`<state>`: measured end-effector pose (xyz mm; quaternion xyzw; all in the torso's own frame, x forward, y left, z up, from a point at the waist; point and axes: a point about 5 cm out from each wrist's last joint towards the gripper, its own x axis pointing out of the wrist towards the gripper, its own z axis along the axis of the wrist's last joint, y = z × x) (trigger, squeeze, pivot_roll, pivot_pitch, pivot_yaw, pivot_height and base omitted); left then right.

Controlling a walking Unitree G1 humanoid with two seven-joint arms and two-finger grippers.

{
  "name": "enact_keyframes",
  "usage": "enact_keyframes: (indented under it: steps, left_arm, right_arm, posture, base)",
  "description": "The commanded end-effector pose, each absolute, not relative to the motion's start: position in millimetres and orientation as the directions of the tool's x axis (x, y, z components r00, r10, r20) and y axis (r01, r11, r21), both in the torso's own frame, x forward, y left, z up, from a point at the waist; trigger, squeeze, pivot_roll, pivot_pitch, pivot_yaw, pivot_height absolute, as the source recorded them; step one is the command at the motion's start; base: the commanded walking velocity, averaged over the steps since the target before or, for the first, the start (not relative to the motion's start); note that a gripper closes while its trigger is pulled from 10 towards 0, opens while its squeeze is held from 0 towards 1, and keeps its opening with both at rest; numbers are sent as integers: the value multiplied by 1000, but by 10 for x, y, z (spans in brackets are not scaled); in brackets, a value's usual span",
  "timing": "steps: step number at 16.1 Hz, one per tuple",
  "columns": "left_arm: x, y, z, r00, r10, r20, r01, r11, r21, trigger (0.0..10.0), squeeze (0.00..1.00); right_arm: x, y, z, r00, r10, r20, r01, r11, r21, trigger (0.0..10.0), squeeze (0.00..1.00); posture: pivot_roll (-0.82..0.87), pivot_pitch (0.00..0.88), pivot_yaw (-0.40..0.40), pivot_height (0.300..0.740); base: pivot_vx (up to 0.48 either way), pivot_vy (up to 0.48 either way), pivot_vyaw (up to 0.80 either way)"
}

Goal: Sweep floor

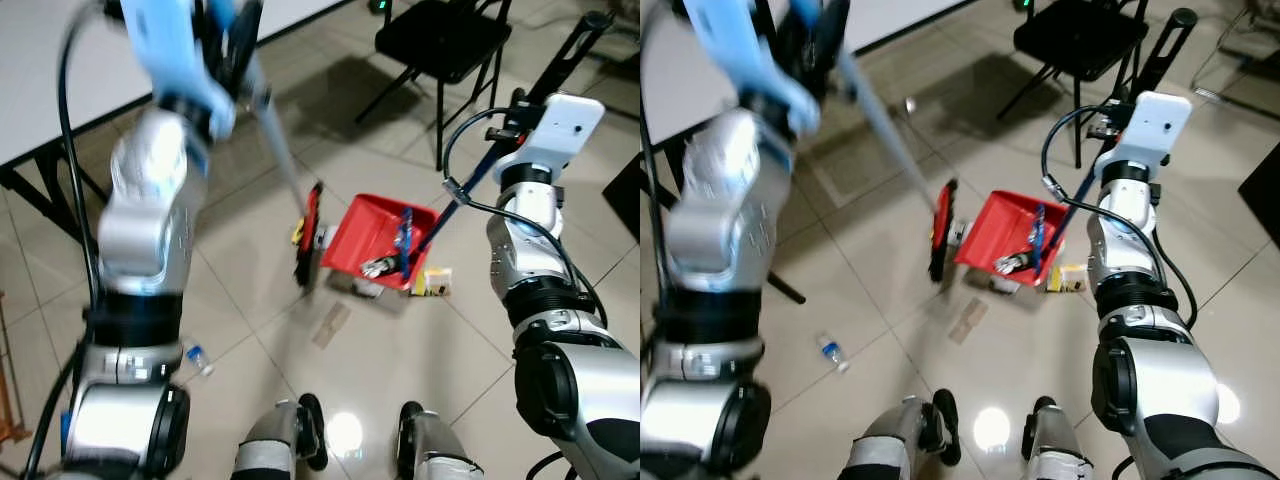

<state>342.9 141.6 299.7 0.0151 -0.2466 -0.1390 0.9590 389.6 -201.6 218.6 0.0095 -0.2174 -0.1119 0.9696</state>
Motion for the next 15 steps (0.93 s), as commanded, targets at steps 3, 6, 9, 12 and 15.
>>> enact_keyframes:
  steps: [3, 6, 9, 12, 15]
  left_arm:
    - [3407, 1522, 2784, 867, -246, 434, 199, 968, 153, 10000, 0]
    - [3366, 1561, 2500, 895, -235, 378, 202, 971, 125, 10000, 0]
    - [3266, 1599, 2284, 916, -192, 353, 181, 981, 64, 10000, 0]
    - [3217, 1655, 2177, 937, -131, 322, 132, 991, 22, 10000, 0]
    - [3218, 1685, 2102, 949, -105, 298, 106, 994, 13, 10000, 0]
  right_arm:
    - [3921, -1972, 2365, 859, -208, 468, 189, 978, 88, 10000, 0]
    - [3904, -1961, 2322, 865, -195, 463, 180, 981, 78, 10000, 0]
    - [3863, -1919, 2175, 884, -173, 435, 164, 985, 58, 10000, 0]
    - [3820, -1905, 2066, 894, -168, 416, 160, 986, 53, 10000, 0]
    - [3788, -1893, 2013, 899, -169, 403, 160, 985, 58, 10000, 0]
  posture:
    - [11, 106, 103, 740]
    - [9, 123, 107, 740]
    - [6, 148, 117, 740]
    - [6, 172, 128, 740]
    - [-4, 176, 137, 740]
  base:
    - [0, 0, 0]
    - [0, 0, 0]
    - [0, 0, 0]
    - [96, 0, 0]
    - [415, 0, 0]
